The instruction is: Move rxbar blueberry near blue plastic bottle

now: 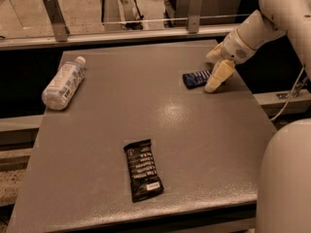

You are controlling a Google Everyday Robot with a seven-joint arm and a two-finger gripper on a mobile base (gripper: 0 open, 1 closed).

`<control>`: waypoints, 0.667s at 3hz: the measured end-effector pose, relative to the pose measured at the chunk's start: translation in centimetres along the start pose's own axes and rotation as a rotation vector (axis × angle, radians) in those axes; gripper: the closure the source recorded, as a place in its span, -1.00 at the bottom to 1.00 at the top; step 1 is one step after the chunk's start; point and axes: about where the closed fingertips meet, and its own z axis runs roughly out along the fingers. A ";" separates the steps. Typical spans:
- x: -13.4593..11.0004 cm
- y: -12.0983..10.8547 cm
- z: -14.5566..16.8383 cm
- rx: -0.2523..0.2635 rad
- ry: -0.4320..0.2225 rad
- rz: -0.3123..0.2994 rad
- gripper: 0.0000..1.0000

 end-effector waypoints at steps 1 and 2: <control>-0.1 0.0 0.8 -0.012 -0.014 -0.001 -0.17; -0.4 0.0 0.6 -0.012 -0.020 -0.006 0.28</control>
Offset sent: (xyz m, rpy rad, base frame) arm -0.0059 0.0145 0.0265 0.0546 -0.0467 0.0486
